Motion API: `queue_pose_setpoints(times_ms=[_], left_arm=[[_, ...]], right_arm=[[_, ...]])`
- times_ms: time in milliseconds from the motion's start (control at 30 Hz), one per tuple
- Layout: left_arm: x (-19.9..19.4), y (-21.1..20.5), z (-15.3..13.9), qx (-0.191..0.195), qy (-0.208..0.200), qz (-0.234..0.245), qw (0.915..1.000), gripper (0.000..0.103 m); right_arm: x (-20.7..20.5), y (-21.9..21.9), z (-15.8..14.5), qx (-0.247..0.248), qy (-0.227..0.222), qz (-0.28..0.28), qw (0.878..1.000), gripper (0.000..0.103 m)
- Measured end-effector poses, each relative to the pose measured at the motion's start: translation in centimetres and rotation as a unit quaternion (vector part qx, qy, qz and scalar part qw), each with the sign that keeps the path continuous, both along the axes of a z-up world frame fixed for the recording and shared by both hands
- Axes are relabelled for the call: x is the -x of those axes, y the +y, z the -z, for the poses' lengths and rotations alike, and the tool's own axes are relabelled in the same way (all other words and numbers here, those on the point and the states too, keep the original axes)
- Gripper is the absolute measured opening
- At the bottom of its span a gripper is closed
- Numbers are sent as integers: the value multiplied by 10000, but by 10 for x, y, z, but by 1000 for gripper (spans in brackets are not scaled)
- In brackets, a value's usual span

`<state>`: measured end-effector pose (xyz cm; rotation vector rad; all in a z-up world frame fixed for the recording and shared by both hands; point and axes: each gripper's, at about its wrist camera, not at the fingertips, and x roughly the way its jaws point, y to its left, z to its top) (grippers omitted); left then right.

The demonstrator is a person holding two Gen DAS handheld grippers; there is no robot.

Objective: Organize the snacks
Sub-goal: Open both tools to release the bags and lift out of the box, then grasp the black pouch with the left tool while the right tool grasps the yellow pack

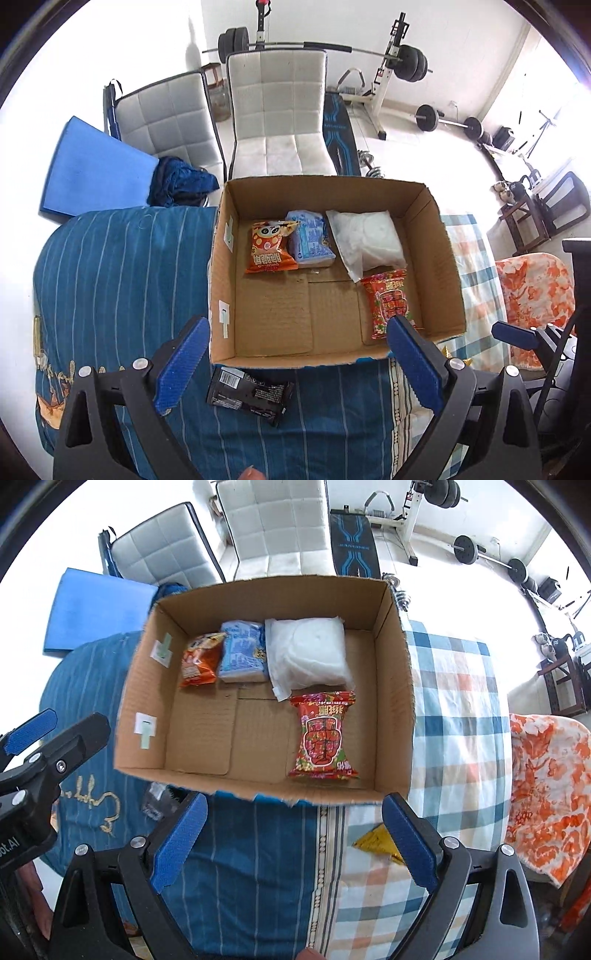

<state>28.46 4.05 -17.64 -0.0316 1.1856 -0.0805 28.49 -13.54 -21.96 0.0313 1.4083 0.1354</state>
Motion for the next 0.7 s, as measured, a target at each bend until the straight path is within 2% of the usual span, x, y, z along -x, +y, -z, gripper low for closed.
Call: queue_pose_setpoints(times_ms=[167,433,700], left_arm=[[23,-3,-20,-55,-229,37,9997,98],[50,-5,-37,-23,-450,5,9990,98],[62,-8,-42,-58,-586,-67,9982,98]], right_arm=[[22,-7,-24,-6,-314,53,9995,97],[47,-17,-49,-71,-596,155,9981,97],[62,-26,-55,-188,-650,198,9975,97]])
